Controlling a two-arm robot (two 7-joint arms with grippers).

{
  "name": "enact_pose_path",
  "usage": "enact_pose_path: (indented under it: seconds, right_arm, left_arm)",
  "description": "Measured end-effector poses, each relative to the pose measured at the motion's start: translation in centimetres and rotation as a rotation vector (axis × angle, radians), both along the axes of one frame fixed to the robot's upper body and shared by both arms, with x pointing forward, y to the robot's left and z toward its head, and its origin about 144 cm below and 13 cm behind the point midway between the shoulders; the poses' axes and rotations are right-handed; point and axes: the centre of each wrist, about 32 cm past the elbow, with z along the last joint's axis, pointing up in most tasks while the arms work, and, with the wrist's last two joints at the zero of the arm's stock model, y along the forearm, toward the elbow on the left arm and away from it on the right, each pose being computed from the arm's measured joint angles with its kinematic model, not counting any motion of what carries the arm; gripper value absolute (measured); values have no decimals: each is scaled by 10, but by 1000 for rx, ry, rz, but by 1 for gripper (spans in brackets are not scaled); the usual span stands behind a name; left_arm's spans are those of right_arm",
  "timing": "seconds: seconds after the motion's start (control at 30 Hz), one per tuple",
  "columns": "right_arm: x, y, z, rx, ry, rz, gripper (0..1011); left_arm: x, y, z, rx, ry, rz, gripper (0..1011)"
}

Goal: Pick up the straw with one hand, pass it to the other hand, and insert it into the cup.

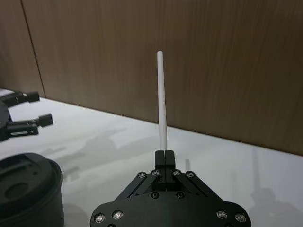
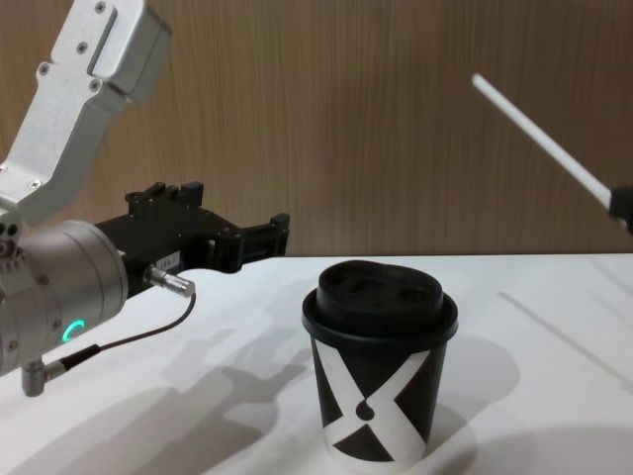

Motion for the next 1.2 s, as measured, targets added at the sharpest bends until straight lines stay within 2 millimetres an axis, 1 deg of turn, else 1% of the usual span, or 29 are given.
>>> enact_pose_path:
  seconds: [0.2,0.3,0.37,0.6,0.8,1.13,1.2]
  right_arm:
    - [14,-2,8,33,-100,88,5]
    - [17,-3,10,40,-119,107,5]
    - [25,-3,14,56,-157,149,5]
    - [40,-2,21,97,-225,240,5]
    - [58,1,30,145,-288,345,5]
    - [85,8,42,198,-345,484,5]
    - [95,11,46,214,-357,533,5]
  left_arm:
    - [0,0,0,0,0,0,1001]
    - [0,0,0,0,0,0,1000]
    - [0,0,0,0,0,0,1000]
    - [0,0,0,0,0,0,1001]
    - [0,0,0,0,0,0,1000]
    - [0,0,0,0,0,0,1001]
    - [0,0,0,0,0,0,1001]
